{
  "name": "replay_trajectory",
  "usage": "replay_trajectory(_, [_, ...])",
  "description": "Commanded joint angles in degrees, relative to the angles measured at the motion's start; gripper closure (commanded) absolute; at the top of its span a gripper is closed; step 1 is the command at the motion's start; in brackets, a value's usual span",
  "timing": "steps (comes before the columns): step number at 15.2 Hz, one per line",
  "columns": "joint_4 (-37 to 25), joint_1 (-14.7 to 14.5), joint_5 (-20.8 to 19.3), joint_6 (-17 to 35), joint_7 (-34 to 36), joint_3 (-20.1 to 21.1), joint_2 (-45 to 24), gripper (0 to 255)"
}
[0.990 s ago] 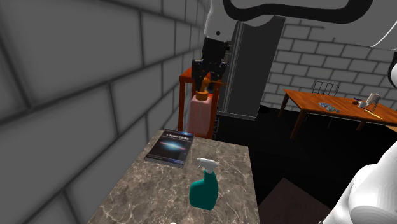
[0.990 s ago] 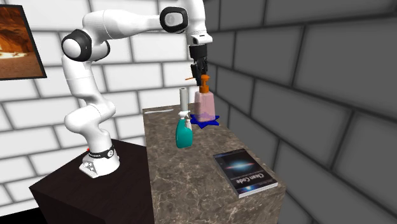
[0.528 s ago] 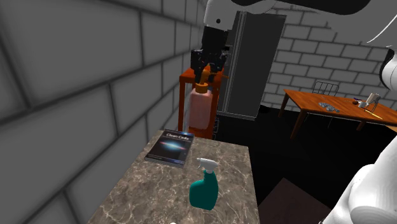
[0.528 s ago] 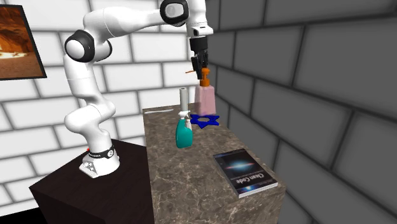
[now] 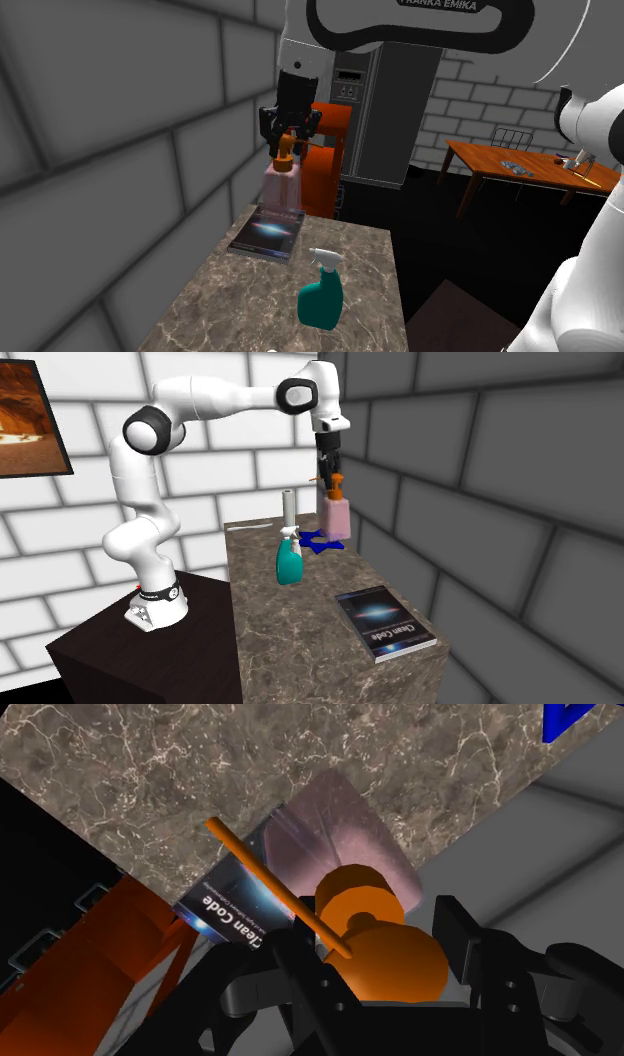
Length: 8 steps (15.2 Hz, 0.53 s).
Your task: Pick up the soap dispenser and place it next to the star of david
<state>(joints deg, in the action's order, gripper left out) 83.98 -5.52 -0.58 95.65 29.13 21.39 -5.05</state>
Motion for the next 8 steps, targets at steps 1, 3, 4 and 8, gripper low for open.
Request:
replay_trajectory(1, [-1.95, -1.41, -1.59, 1.21, 2.22, 0.9, -3.29, 255])
replay_trajectory(3, [-3.25, -2.93, -3.03, 2.53, 4.32, 1.56, -6.13, 255])
replay_trajectory(4, [-4.05, -3.74, -3.8, 3.12, 5.35, 1.84, -7.63, 255])
replay_trajectory(8, [-8.34, -7.3, -7.01, 4.84, 9.27, 2.54, -14.19, 255])
